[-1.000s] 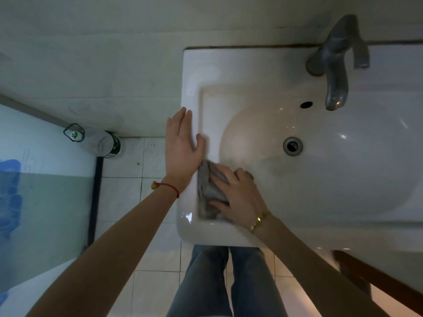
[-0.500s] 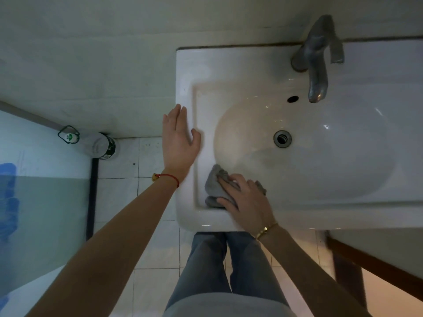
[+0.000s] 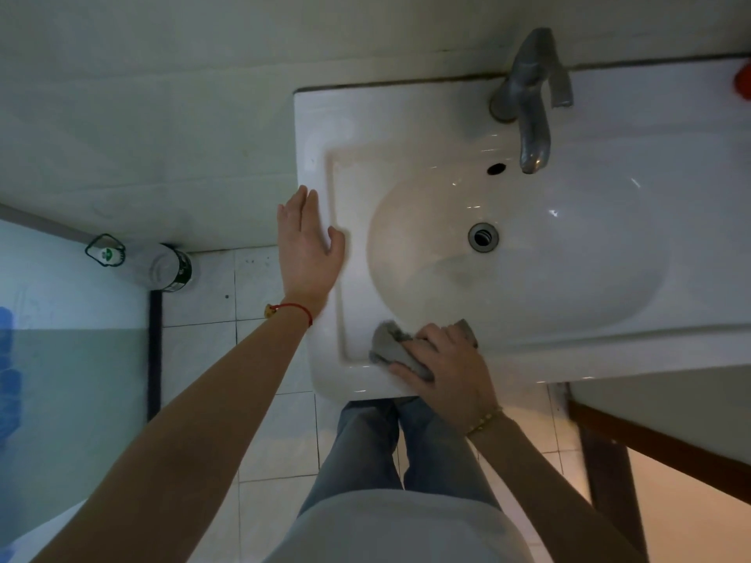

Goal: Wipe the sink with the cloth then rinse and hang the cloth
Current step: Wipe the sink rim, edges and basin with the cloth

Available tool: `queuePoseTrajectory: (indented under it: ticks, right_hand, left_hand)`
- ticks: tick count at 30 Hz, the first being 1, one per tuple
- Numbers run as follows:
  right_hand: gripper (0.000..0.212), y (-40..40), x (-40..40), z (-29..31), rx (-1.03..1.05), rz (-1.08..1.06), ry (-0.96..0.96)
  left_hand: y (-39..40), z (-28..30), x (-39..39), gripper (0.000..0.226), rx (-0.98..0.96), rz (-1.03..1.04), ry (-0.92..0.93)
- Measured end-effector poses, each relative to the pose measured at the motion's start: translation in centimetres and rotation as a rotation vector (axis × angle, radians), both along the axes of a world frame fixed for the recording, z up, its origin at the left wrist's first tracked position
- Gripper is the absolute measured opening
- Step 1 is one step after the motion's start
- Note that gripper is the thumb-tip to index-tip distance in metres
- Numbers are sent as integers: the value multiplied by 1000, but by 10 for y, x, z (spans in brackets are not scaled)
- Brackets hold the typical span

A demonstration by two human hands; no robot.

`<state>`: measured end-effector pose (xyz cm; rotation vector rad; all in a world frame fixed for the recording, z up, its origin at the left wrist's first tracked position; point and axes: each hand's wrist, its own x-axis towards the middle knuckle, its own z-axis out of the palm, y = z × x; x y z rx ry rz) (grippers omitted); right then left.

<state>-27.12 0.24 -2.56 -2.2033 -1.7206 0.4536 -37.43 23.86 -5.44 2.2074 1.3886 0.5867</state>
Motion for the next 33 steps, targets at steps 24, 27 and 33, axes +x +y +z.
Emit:
queuePoseTrajectory:
  ticks: [24, 27, 33]
  right_hand:
    - [31, 3, -3, -24, 98, -313, -80]
    - [28, 26, -41, -23, 104, -215, 8]
    - [26, 4, -11, -22, 111, -121, -5]
  left_hand:
    - [0, 2, 0, 57, 1, -12, -23]
    - [2, -1, -1, 57, 10, -21, 0]
    - [-5, 6, -4, 52, 93, -58, 86]
